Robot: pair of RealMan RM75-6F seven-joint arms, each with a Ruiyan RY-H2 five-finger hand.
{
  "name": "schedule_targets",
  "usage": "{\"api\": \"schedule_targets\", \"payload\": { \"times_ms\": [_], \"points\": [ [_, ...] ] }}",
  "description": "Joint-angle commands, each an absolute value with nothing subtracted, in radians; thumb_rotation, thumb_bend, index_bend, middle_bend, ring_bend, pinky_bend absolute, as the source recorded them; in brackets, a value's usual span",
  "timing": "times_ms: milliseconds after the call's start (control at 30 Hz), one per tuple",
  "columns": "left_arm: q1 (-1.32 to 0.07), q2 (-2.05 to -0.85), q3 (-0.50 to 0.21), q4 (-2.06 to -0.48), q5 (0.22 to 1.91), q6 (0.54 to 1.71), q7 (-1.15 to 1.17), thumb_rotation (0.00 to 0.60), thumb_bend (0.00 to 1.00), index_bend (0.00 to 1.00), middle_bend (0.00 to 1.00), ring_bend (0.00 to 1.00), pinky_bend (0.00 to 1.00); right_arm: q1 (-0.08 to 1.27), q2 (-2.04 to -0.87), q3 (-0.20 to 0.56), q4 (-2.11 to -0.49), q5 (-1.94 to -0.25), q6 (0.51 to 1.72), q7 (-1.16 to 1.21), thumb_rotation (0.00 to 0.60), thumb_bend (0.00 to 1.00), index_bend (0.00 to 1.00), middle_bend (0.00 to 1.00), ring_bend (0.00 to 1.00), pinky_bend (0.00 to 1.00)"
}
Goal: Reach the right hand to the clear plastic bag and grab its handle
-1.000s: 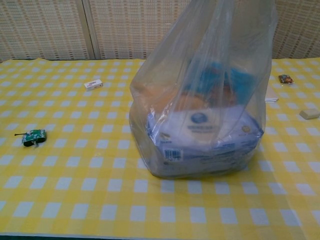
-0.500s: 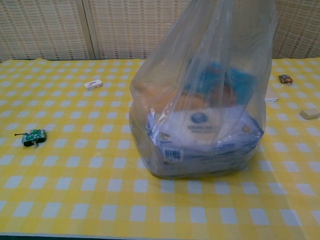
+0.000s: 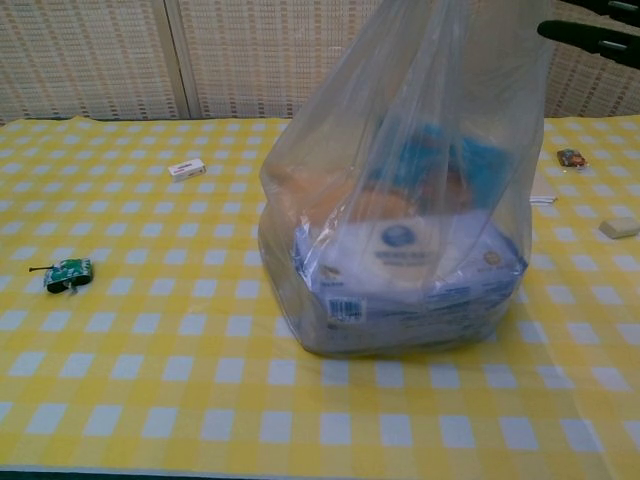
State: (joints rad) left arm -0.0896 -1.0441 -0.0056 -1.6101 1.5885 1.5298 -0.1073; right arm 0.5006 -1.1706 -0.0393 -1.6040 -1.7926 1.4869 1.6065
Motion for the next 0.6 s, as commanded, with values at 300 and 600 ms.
{"api": "schedule_targets", "payload": {
  "times_ms": [300,600],
  "points": [
    [-0.081,-1.035,-0.006,-1.604,1.596,1.548,-0.135,0.600,0.31,0.06,0.13,0.07,0.00,0.555,-1.191,-0.005,-1.596,-1.718,1.392,1.584,0.600,0.30,0.00,0.00,0.00,0.00],
    [-0.075,-1.027,-0.007,-1.597,1.600,1.560,-0.164,0.600,0.31,0.07,0.17,0.09,0.00,0.591,-1.215,0.036,-1.568,-1.640,1.304,1.548,0.600,0.30,0.00,0.00,0.00,0.00]
  ]
}}
